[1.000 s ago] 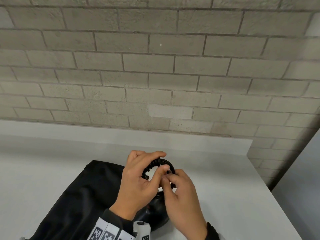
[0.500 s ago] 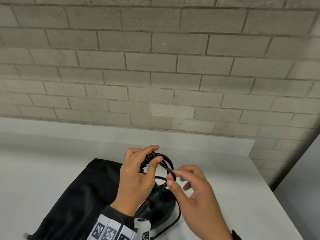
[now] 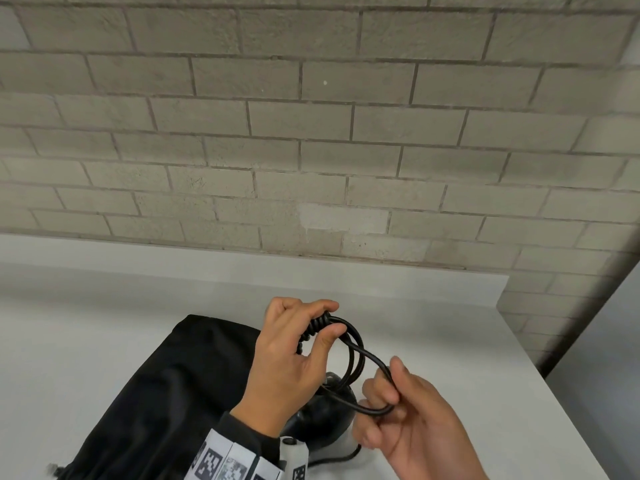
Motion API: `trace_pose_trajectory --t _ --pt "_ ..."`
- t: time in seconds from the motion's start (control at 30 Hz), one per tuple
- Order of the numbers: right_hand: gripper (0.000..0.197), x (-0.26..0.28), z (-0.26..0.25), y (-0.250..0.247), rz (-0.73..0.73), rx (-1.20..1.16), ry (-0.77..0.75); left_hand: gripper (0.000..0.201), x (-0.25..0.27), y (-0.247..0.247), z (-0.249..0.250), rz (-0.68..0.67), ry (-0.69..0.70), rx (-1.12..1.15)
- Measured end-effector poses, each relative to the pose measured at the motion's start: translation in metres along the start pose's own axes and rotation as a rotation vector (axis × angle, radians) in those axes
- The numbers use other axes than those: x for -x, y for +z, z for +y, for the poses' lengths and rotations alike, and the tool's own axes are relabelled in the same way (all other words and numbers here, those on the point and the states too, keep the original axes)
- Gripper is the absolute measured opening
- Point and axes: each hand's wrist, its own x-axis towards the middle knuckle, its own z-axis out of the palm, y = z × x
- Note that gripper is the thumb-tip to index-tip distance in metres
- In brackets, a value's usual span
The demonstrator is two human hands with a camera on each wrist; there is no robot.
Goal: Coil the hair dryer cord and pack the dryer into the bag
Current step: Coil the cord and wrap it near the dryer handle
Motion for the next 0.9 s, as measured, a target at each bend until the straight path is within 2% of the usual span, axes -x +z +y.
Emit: trace_pose_trajectory --t 0.07,0.13,0.3,0.4,0.47,0.53,0.6,0.67,0.7,0.77,0.8,0.83,0.87,0.9 --pt "0.041 0.002 0.007 -0.005 0.023 0.403 -0.154 0.024 -0.001 0.001 0.001 0.008 -0.011 0.006" --pt "0.023 0.002 0.019 -0.01 0.022 0.628 -0.311 0.023 -0.002 0.0 -0.001 0.027 -0.031 0.013" --pt "0.014 0.004 0.035 -0.01 0.053 0.5 -0.334 0.023 -0.002 -0.003 -0.003 0.023 -0.022 0.013" --pt "0.044 0.007 0.034 -0.013 0.089 0.293 -0.317 0.024 -0.001 -0.003 -0.004 0.029 -0.022 0.017" --pt "0.055 0.012 0.028 -0.014 0.074 0.094 -0.196 0.024 -0.002 -0.004 -0.006 0.037 -0.04 0.015" --pt "0.063 0.015 0.026 -0.019 0.06 0.012 -0.087 0.022 -0.003 -0.005 -0.008 0.034 -0.052 0.013" --pt "0.063 0.018 0.025 -0.027 0.035 0.166 -0.017 0.02 -0.004 -0.005 -0.008 0.026 -0.053 0.013" --pt "0.049 0.022 0.025 -0.032 -0.019 0.444 0.027 0.019 -0.004 -0.006 -0.007 0.014 -0.043 0.019" --pt "0.046 0.025 0.022 -0.041 -0.03 0.571 0.013 0.019 -0.004 -0.006 -0.007 0.012 -0.038 0.02" --pt "0.054 0.028 0.021 -0.04 -0.037 0.788 -0.044 0.019 -0.005 -0.008 -0.011 0.035 -0.07 0.017" --pt "0.066 0.028 0.02 -0.038 0.023 0.799 -0.052 0.02 -0.006 -0.01 -0.013 0.047 -0.103 0.021" --pt "0.078 0.031 0.021 -0.046 0.079 0.71 -0.016 0.021 -0.008 -0.01 -0.015 0.05 -0.122 0.023" --pt "0.095 0.038 0.031 -0.058 0.093 0.549 -0.062 0.021 -0.009 -0.01 -0.017 0.045 -0.121 0.021" --pt "0.066 0.043 0.022 -0.066 -0.005 0.336 -0.104 0.021 -0.01 -0.009 -0.017 0.036 -0.107 0.016"
